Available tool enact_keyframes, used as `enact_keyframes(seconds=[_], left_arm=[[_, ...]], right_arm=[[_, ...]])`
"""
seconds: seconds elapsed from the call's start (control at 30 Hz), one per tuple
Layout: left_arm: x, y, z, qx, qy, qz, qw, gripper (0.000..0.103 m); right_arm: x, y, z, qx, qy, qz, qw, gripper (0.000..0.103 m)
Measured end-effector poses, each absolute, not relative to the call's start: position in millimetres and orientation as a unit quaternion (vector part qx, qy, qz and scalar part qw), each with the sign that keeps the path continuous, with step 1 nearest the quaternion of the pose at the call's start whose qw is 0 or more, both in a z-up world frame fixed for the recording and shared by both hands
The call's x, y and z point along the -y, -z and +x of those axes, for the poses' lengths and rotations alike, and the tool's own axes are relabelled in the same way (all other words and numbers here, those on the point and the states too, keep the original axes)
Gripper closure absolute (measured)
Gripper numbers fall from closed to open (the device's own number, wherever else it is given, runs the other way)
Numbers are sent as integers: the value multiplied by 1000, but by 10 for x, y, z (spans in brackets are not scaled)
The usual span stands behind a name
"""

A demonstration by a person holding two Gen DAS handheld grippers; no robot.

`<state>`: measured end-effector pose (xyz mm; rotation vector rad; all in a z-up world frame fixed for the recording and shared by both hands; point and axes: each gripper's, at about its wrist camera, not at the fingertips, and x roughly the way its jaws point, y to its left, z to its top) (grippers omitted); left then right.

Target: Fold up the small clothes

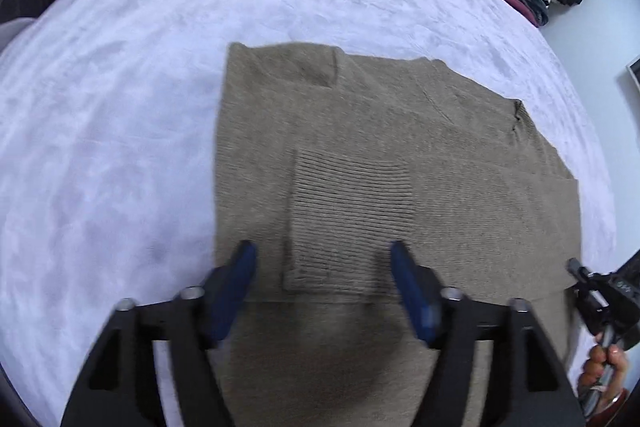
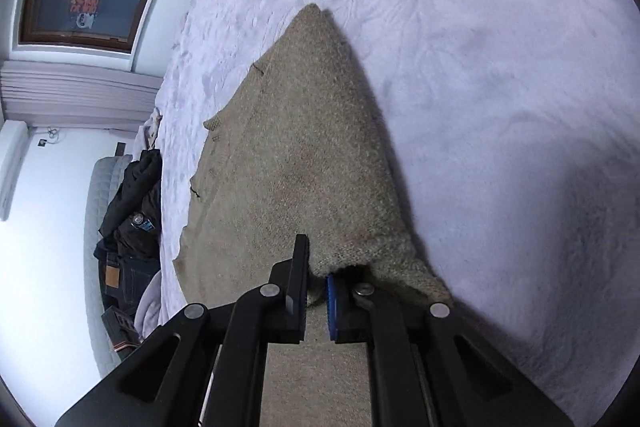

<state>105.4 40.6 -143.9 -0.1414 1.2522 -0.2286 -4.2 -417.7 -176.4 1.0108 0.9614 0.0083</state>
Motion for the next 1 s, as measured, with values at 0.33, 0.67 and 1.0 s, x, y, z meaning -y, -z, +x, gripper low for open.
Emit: enact_keyframes(seconds=[0.33, 0.67, 1.0], left_arm=[[-633, 1525, 956, -596, 73, -41, 799, 28], [-675, 1438, 974, -597, 82, -33, 798, 28], [-939, 1626, 1781, -606, 115, -108, 780, 28]], right_arm=[[4398, 1777, -307, -456, 27, 496, 739, 89], [4286, 1329, -397, -474, 32, 384, 792, 69], [4506, 1250, 226, -479, 19, 333, 812, 58]])
